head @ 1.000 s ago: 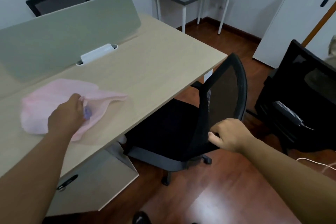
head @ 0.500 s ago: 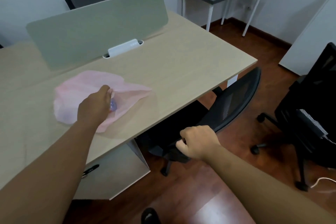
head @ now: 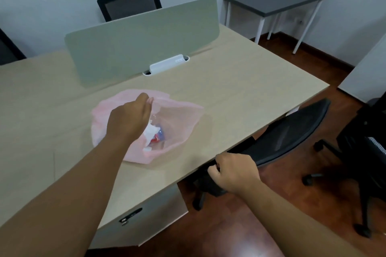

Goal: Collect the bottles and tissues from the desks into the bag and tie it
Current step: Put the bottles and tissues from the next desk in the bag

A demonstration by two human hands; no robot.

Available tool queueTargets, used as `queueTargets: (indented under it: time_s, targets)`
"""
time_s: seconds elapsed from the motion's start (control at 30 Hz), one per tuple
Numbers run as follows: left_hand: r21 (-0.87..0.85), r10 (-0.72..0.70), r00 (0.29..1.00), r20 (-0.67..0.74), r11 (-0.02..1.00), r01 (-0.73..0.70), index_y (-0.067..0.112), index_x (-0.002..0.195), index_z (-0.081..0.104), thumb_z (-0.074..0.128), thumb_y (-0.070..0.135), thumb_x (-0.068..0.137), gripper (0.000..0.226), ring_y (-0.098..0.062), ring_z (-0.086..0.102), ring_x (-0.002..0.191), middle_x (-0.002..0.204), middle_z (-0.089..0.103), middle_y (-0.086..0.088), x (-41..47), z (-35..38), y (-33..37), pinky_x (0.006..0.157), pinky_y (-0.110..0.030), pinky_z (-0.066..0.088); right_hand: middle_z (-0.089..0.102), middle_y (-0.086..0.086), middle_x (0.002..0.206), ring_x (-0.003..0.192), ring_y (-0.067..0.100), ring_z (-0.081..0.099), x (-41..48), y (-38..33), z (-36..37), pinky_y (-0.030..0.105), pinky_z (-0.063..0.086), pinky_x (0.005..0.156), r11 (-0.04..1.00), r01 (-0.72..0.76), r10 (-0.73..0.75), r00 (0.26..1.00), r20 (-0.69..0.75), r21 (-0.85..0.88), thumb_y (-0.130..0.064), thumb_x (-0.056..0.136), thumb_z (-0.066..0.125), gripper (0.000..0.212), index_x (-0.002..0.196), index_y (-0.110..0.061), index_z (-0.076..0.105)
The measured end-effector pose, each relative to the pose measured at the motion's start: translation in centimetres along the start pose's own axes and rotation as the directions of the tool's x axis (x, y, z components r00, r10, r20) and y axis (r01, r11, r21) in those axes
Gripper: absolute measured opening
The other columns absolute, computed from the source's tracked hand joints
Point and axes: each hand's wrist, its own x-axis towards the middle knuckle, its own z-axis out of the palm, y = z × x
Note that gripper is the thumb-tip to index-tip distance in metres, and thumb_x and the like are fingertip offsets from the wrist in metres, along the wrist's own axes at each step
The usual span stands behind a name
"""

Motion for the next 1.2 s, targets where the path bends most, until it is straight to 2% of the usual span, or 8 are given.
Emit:
queueTargets:
  time_s: [0.3, 0.43, 0.57, 0.67, 0.77, 0.87, 0.97, 1.2]
  targets:
    - [-0.040, -0.045, 0.993, -0.106, 0.998, 0.041, 0.014, 0.082, 0.041, 0.041, 0.047, 0.100, 0.038, -0.042, 0.057, 0.064, 0.059, 0.053, -0.013, 1.0, -3.4, -3.2, 0.055, -0.035, 0.032, 0.048, -0.002, 0.076, 0.064, 0.016, 0.046, 5.6, -1.9, -1.7, 0.031, 0.036, 0.056, 0.988, -0.032, -0.022, 0.936, 0.351, 0.148, -0.048, 0.089, 0.047, 0.032, 0.078, -0.018, 0.047]
    - [0.039, -0.153, 0.981, -0.116, 0.987, 0.159, 0.016, 0.090, 0.043, 0.045, 0.066, 0.089, 0.050, -0.041, 0.059, 0.064, 0.062, 0.051, -0.010, -0.6, -5.5, -6.1, 0.056, -0.033, 0.032, 0.048, 0.010, 0.117, 0.098, 0.029, 0.051, 12.5, -4.2, -3.5, 0.036, 0.044, 0.068, 0.971, 0.050, -0.049, 0.999, -0.010, 0.235, -0.044, 0.080, 0.071, 0.057, 0.122, -0.016, 0.044]
    - [0.121, -0.276, 0.957, -0.086, 0.951, 0.285, 0.014, 0.102, 0.047, 0.052, 0.067, 0.085, 0.055, -0.040, 0.061, 0.071, 0.068, 0.055, -0.009, -3.1, -7.7, -8.9, 0.058, -0.034, 0.035, 0.023, 0.011, 0.150, 0.122, 0.036, 0.036, 16.2, -9.4, -3.7, 0.044, 0.047, 0.084, 0.984, 0.177, -0.179, 0.977, -0.119, -0.031, -0.061, 0.070, 0.072, 0.096, 0.146, -0.026, 0.026]
    - [0.153, -0.362, 0.928, -0.088, 0.916, 0.371, 0.015, 0.108, 0.046, 0.050, 0.067, 0.086, 0.056, -0.037, 0.062, 0.078, 0.081, 0.064, -0.011, -5.1, -9.3, -11.2, 0.060, -0.034, 0.037, 0.042, 0.011, 0.136, 0.114, 0.038, 0.044, 17.5, -12.6, -3.2, 0.044, 0.043, 0.085, 0.978, 0.199, -0.203, 0.976, -0.078, -0.062, -0.050, 0.084, 0.062, 0.058, 0.131, -0.022, 0.047]
    - [0.180, -0.449, 0.891, -0.072, 0.873, 0.454, 0.016, 0.114, 0.045, 0.043, 0.061, 0.093, 0.049, -0.034, 0.062, 0.085, 0.090, 0.064, -0.009, -7.4, -10.4, -13.9, 0.063, -0.033, 0.036, 0.058, 0.017, 0.096, 0.093, 0.039, 0.057, 18.5, -16.0, -2.7, 0.036, 0.042, 0.068, 0.932, 0.260, -0.253, 0.966, -0.062, 0.253, -0.011, 0.089, 0.048, 0.005, 0.089, -0.010, 0.053]
    - [0.184, -0.566, 0.821, -0.079, 0.801, 0.569, 0.017, 0.115, 0.045, 0.035, 0.046, 0.101, 0.034, -0.035, 0.061, 0.091, 0.101, 0.060, -0.011, -10.2, -11.0, -17.2, 0.068, -0.037, 0.042, 0.061, 0.019, 0.092, 0.085, 0.039, 0.058, 18.9, -20.4, -3.0, 0.037, 0.044, 0.065, 0.815, 0.266, -0.269, 0.961, -0.070, 0.515, -0.003, 0.088, 0.041, 0.010, 0.090, -0.007, 0.051]
    - [0.169, -0.662, 0.738, -0.128, 0.719, 0.674, 0.017, 0.120, 0.045, 0.031, 0.033, 0.103, 0.027, -0.041, 0.061, 0.094, 0.112, 0.056, -0.014, -13.1, -11.4, -21.1, 0.075, -0.044, 0.047, 0.059, 0.014, 0.095, 0.082, 0.035, 0.057, 18.2, -25.7, -3.1, 0.040, 0.048, 0.069, 0.763, 0.279, -0.325, 0.945, -0.027, 0.582, -0.007, 0.093, 0.039, 0.016, 0.106, -0.005, 0.050]
    - [0.121, -0.774, 0.626, -0.096, 0.615, 0.779, 0.018, 0.114, 0.045, 0.026, 0.044, 0.102, 0.034, -0.037, 0.061, 0.096, 0.110, 0.058, -0.013, -17.8, -12.4, -33.2, 0.075, -0.044, 0.050, 0.055, 0.009, 0.098, 0.085, 0.030, 0.053, 16.7, -39.4, 0.1, 0.033, 0.043, 0.065, 0.619, 0.134, -0.304, 0.949, 0.079, 0.773, -0.017, 0.095, 0.034, 0.019, 0.108, -0.010, 0.046]
